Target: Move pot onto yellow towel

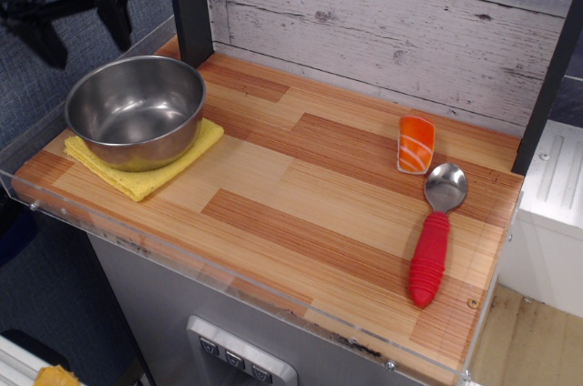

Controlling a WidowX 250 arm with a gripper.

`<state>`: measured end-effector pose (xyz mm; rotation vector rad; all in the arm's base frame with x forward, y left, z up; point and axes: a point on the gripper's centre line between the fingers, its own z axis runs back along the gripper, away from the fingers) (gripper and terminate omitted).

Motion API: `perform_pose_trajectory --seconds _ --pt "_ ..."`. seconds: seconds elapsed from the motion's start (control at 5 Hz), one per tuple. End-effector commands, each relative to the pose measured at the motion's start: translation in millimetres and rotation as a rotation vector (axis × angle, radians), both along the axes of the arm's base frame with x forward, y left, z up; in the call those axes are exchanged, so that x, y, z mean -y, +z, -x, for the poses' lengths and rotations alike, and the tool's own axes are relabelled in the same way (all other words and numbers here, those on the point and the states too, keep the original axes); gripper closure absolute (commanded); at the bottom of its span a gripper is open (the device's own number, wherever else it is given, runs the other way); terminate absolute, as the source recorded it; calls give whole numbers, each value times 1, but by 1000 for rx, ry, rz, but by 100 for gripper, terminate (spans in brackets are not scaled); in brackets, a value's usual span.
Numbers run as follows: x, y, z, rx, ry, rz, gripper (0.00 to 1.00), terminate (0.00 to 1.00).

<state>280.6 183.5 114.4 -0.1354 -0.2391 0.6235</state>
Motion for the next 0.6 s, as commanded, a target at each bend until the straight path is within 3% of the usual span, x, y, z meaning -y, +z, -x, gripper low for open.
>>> perform_pose_trajectory --seconds 0.0,0.2,0.4 --pt "-4 23 2 56 0 -46 0 0" --pt "-4 23 2 56 0 -46 0 0" --pt "-4 23 2 56 0 -46 0 100"
